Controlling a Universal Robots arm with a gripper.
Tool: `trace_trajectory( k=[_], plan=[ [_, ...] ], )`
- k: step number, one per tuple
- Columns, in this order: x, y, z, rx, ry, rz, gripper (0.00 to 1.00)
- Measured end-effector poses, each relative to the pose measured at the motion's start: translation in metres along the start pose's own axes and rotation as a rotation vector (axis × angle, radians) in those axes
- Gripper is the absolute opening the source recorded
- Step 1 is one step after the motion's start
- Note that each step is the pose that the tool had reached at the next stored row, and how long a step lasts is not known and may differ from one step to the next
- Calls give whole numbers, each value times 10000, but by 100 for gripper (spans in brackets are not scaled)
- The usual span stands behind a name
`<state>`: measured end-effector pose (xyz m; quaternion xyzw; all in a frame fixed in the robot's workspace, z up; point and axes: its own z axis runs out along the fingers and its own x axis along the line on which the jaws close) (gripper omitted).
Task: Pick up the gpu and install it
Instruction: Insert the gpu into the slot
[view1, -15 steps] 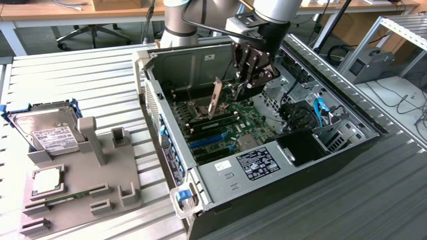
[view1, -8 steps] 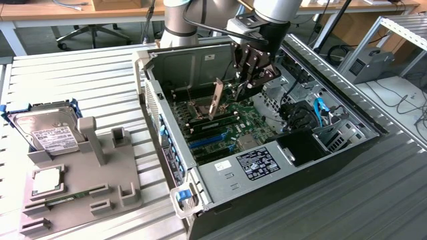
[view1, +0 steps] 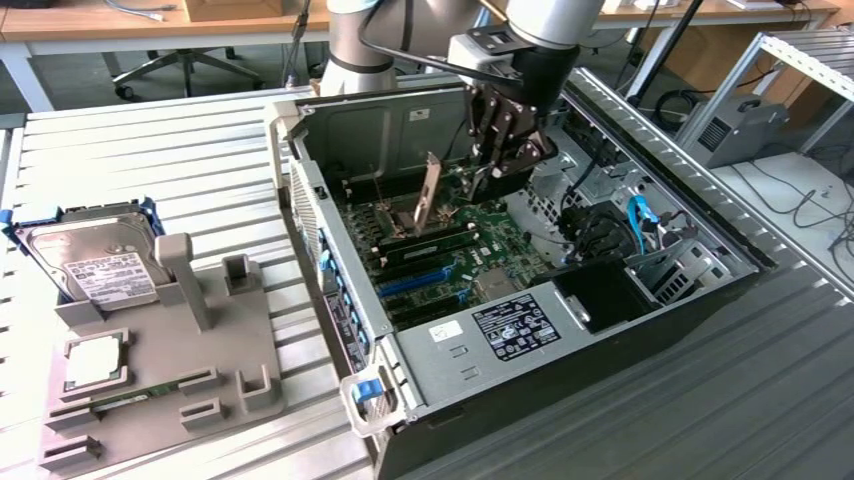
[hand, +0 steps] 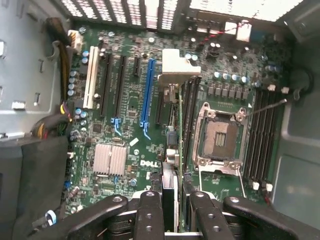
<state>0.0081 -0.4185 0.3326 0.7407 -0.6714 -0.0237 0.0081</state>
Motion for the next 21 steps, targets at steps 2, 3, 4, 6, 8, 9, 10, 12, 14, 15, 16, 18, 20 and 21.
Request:
trace_trajectory(
  k=[2, 3, 4, 6, 8, 9, 10, 12, 14, 15, 16, 18, 20, 21],
  plan=[
    [0, 0, 5, 8, -15, 362, 26],
    [0, 0, 8, 14, -25, 596, 26],
    [0, 0, 8, 16, -32, 650, 26],
    [0, 0, 9, 16, -34, 654, 26],
    [0, 1, 8, 16, -33, 654, 26],
    [0, 1, 8, 17, -34, 654, 26],
    [0, 1, 8, 16, -34, 655, 26],
    [0, 1, 8, 16, -35, 681, 26],
    [0, 1, 9, 19, -39, 790, 26],
    [0, 1, 9, 20, -41, 828, 26],
    [0, 2, 9, 20, -42, 846, 26],
    [8, 13, 10, 21, -42, 851, 26],
    [20, 27, 11, 21, -42, 851, 26],
    [25, 33, 11, 21, -42, 851, 26]
  ],
)
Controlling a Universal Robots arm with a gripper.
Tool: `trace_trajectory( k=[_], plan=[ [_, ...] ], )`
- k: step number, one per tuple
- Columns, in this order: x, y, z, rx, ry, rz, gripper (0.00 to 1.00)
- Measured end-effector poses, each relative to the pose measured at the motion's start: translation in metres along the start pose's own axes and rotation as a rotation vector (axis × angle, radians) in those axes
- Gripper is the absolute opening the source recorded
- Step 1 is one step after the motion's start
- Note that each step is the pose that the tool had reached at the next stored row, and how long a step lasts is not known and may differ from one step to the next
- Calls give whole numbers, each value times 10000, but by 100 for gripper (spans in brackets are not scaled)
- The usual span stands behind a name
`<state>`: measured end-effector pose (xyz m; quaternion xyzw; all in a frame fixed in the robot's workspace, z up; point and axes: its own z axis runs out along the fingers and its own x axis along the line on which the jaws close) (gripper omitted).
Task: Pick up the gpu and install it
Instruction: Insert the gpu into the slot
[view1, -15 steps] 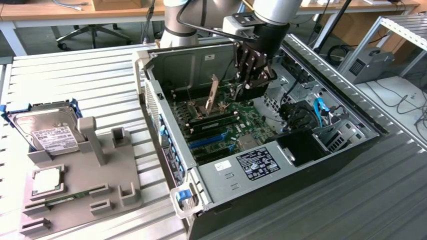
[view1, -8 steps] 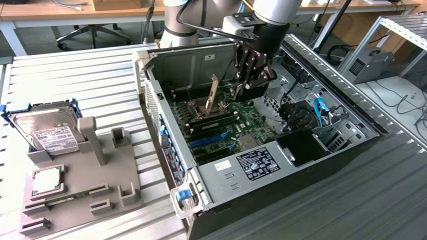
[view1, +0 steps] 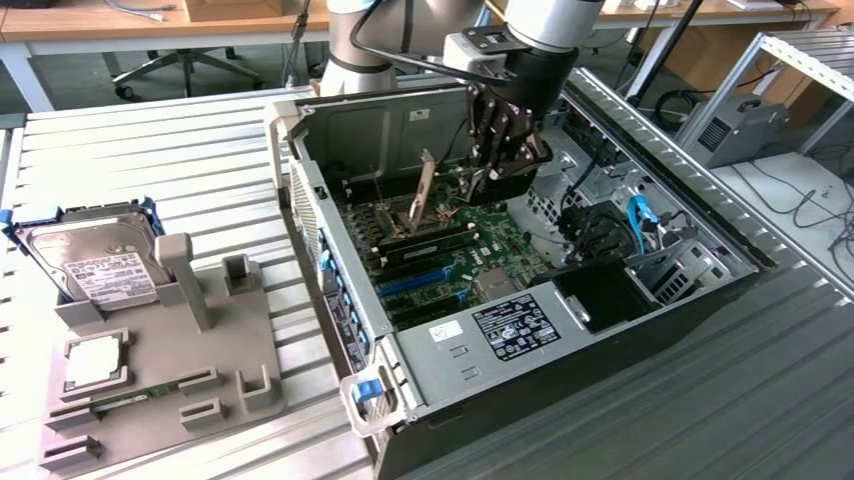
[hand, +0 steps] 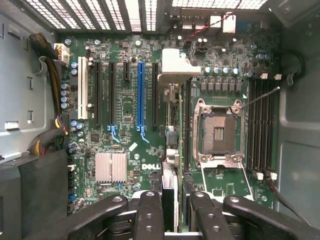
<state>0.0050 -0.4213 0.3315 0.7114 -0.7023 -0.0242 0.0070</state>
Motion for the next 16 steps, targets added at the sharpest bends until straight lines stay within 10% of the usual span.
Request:
trace_trajectory(
  k=[16],
  plan=[
    [79, 75, 8, 0, 0, -1, 26]
  ],
)
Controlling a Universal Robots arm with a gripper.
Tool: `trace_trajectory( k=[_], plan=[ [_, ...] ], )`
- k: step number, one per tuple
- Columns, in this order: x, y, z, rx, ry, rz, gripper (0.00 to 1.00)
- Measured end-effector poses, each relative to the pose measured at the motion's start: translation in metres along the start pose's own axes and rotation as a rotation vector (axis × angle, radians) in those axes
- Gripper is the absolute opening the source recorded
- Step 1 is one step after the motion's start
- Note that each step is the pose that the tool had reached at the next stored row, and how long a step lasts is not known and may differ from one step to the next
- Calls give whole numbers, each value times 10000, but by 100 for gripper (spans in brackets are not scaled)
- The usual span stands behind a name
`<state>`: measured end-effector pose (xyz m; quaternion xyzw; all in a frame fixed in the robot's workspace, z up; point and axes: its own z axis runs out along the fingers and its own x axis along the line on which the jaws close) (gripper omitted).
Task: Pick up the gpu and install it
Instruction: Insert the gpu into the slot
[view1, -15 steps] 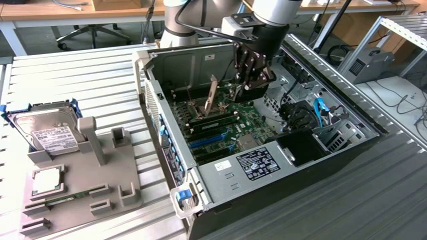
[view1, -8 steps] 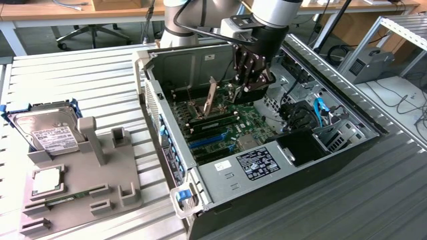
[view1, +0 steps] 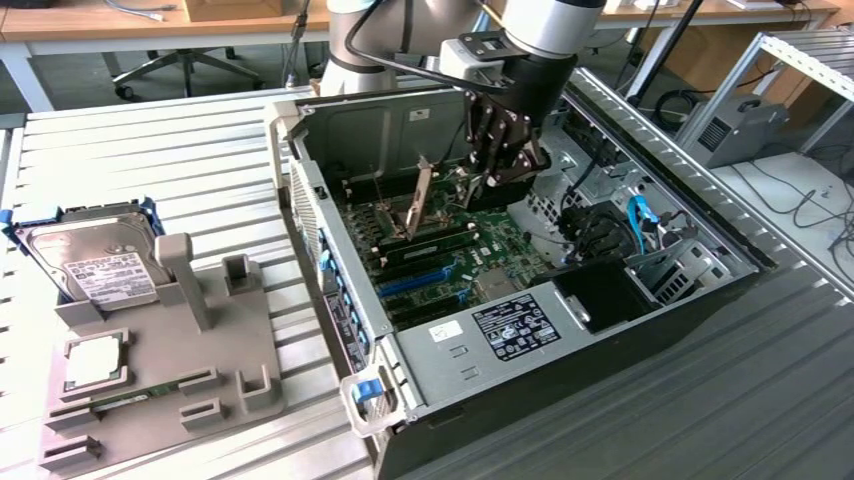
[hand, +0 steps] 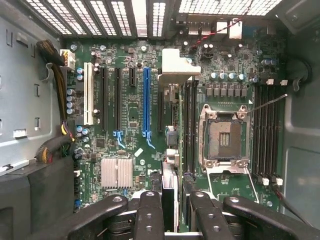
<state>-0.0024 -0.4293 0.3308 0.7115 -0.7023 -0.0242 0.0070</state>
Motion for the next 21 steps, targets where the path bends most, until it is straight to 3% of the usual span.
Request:
trace_trajectory(
  k=[21],
  plan=[
    [73, 72, 13, 1, -1, 0, 26]
  ],
)
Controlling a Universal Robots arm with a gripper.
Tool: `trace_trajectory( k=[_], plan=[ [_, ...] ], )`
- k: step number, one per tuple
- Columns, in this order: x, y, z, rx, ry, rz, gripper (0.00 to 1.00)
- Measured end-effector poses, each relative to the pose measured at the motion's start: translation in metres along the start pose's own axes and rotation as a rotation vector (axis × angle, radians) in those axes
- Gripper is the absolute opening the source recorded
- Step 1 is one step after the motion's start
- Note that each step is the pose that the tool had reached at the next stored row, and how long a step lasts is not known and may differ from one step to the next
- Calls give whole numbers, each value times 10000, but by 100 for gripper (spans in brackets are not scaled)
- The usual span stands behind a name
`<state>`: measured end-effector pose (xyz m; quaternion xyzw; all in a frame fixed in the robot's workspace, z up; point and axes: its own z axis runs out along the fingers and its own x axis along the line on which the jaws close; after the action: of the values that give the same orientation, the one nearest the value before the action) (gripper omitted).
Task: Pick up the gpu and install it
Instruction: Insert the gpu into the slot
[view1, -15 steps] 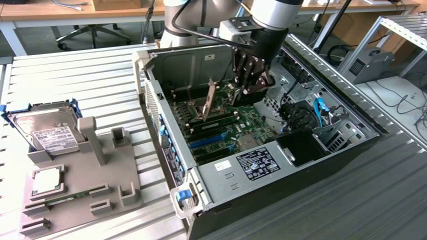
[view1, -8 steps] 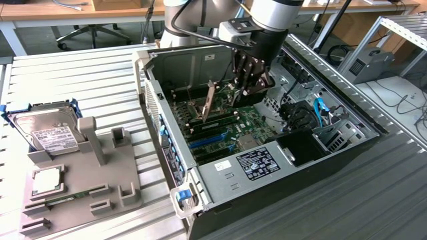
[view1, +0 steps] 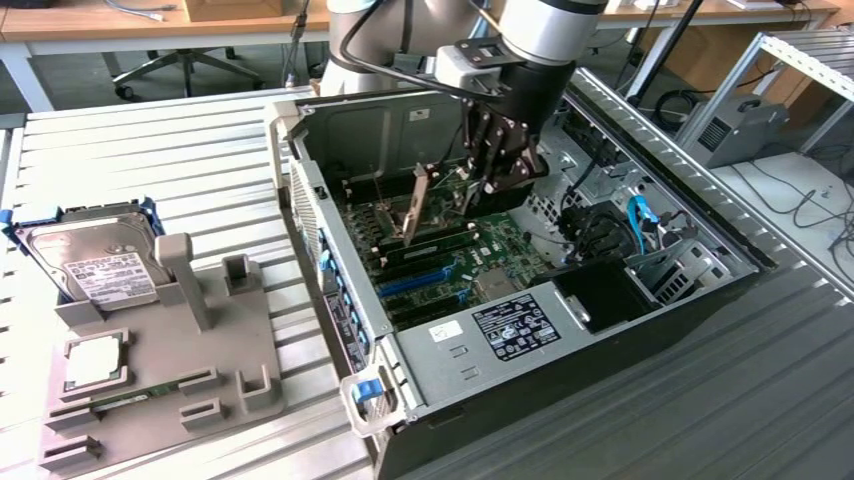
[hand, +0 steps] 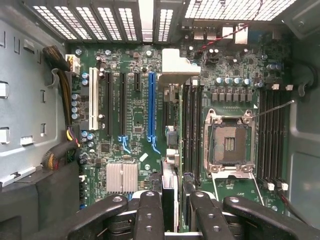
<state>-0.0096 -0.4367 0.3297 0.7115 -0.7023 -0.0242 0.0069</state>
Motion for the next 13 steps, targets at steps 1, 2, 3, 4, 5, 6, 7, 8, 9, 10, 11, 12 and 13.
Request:
trace_trajectory(
  k=[1, 2, 3, 4, 5, 6, 7, 8, 9, 10, 11, 12, 13],
  plan=[
    [2, 3, 0, 0, 0, 0, 26],
    [3, 6, 1, -2, 1, 0, 26],
    [4, 9, 1, -2, 1, 0, 26],
    [5, 11, 2, -2, 1, 0, 26],
    [6, 13, 3, -1, 0, 0, 26],
    [6, 16, 3, -1, 0, 0, 26],
    [7, 18, 4, -1, 0, 0, 26],
    [8, 21, 4, -1, 0, 0, 26],
    [9, 24, 5, -1, 0, 0, 26],
    [11, 26, 6, -1, 1, 0, 26],
    [12, 30, 6, -1, 1, 0, 26],
    [14, 33, 7, -1, 1, 0, 26],
    [15, 37, 8, -1, 1, 0, 26]
  ],
)
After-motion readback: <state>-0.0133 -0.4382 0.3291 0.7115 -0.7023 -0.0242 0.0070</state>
